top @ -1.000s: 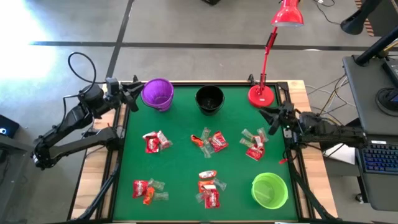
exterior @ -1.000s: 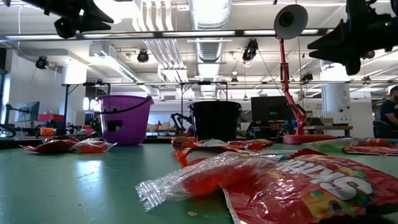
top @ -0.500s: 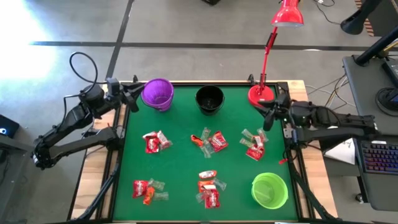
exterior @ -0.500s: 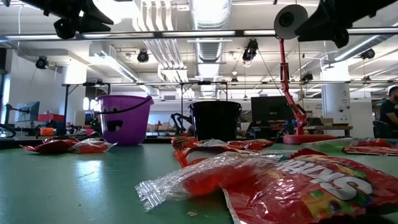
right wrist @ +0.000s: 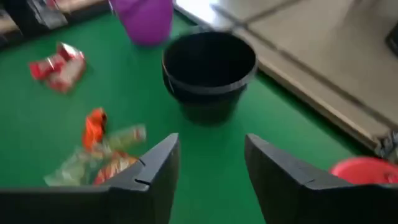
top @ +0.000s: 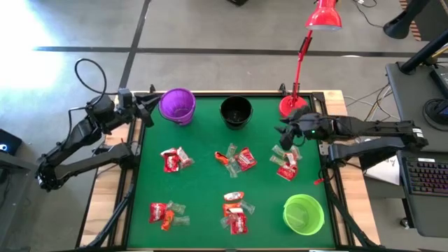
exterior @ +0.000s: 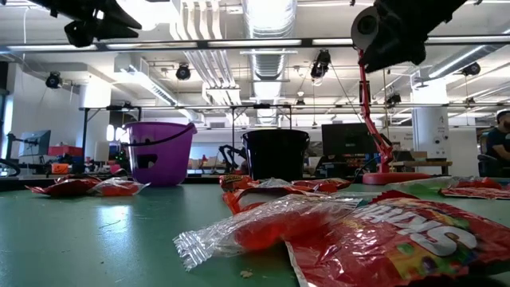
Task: Sort candy
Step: Put the green gummy into the green bucket
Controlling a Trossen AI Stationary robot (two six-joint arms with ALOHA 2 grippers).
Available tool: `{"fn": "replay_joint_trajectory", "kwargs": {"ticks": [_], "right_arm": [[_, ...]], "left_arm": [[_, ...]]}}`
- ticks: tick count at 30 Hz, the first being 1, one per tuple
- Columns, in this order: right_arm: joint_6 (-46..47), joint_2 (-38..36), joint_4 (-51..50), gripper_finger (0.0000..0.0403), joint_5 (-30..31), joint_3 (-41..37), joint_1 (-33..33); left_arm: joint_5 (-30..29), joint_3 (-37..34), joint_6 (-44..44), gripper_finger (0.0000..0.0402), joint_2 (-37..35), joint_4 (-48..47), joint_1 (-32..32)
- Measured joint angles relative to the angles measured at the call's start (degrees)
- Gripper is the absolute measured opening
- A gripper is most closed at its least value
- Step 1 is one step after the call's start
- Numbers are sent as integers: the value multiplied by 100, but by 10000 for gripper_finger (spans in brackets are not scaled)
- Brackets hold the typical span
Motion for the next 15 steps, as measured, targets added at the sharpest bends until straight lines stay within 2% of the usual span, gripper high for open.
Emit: {"fn": "replay_joint_trajectory", "kwargs": {"ticks": [4, 7, 10, 15], "right_arm": [[284, 329, -642, 201, -539, 119, -1], [502, 494, -811, 203, -1098, 170, -1], [671, 669, -840, 203, -1387, 172, 1], [1052, 992, -911, 203, -1780, 172, 5]], "left_arm": [[0, 102, 152, 110, 3, -29, -1], [0, 140, 244, 110, 11, -34, 0], [31, 140, 314, 110, 11, -42, -2], [493, 140, 254, 110, 23, -52, -2]]}}
